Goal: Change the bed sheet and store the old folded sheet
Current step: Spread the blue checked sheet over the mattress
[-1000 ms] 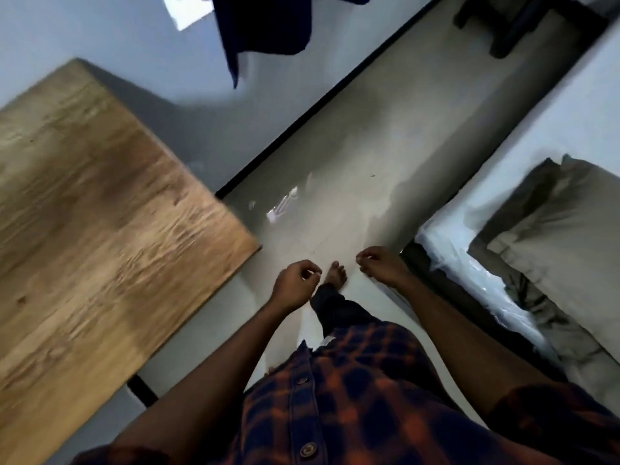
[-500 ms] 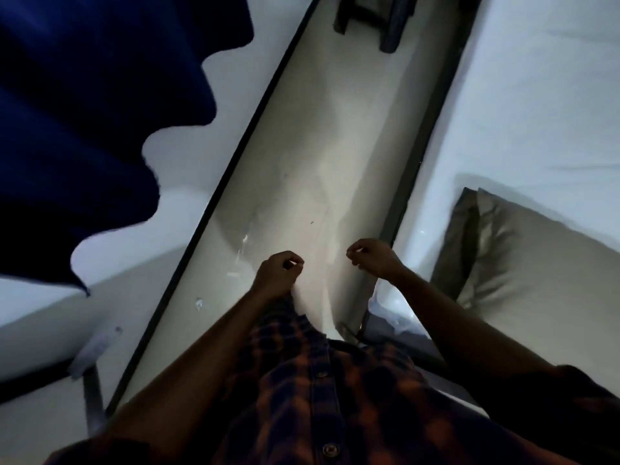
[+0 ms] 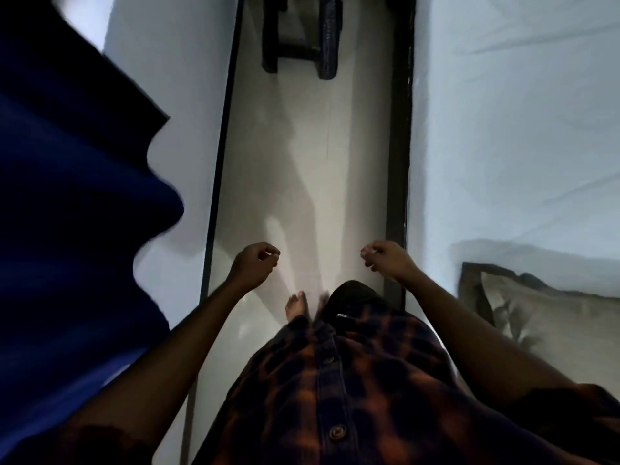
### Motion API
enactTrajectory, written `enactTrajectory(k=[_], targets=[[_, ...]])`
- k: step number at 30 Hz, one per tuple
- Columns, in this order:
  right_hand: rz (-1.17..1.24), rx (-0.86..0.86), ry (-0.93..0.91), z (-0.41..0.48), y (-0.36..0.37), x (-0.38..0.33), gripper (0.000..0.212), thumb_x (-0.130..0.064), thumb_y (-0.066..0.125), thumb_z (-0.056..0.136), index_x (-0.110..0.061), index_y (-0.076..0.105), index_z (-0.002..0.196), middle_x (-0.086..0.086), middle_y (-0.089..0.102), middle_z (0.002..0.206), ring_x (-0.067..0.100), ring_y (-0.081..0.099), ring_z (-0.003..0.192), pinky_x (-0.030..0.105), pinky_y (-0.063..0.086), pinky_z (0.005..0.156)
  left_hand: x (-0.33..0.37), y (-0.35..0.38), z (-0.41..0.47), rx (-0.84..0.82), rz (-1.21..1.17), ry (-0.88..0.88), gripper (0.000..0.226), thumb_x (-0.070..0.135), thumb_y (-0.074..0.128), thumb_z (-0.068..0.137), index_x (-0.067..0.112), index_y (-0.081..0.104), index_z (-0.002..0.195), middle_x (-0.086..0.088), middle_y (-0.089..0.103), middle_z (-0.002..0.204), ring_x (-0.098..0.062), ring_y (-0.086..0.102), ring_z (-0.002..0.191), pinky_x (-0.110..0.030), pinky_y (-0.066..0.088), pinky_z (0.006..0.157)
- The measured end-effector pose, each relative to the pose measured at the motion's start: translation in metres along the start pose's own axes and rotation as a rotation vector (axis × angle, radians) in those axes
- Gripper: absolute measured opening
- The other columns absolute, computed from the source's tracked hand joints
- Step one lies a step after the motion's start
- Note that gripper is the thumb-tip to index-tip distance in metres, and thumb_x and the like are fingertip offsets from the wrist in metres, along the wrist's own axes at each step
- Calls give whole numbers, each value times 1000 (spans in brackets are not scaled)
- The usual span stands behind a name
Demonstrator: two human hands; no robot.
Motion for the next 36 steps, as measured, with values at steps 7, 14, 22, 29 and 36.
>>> enactTrajectory(k=[7,14,22,29,36], targets=[[134,73,59,143,-90,-68,24,-27,66,90,-25,64,66,0,71,75,25,73,82,49,58,86,129,-75,153,16,55,51,16,11,56,99,8,68,109,-15,71,98,-28,68,88,-24,50,70],[85,-7,56,278,-195,-164,22,-21,68,92,-27,66,70,0,71,74,20,73,77,41,60,80,235,-112,281,46,-4,-42,13,10,55,100,10,67,105,-16,70,99,-21,63,81,-21,44,56],[90,13,30,435,-316,-264,21,-19,71,85,-27,73,66,3,75,78,20,70,73,48,59,82,374,-160,430,55,-108,-4,15,13,55,99,16,70,102,-7,72,91,-20,67,80,-25,44,62],[191,104,111,526,-402,-359,17,-11,68,89,-16,68,72,6,69,79,21,63,73,32,52,71,446,-202,568,-35,-76,-46,16,13,54,98,21,68,96,-4,72,88,-16,66,74,-25,44,62],[219,45,181,621,-441,-419,22,-12,65,89,-19,65,68,9,64,70,17,59,57,21,46,51,510,-247,686,-59,-29,-110,13,10,55,98,14,68,96,-8,70,86,-15,61,69,-22,42,58]])
Point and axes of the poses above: each hand's wrist, its own z-axis towards the middle knuckle, its own y-axis out of the palm, x = y × z, the point moved 9 cm from there along z, towards the middle knuckle
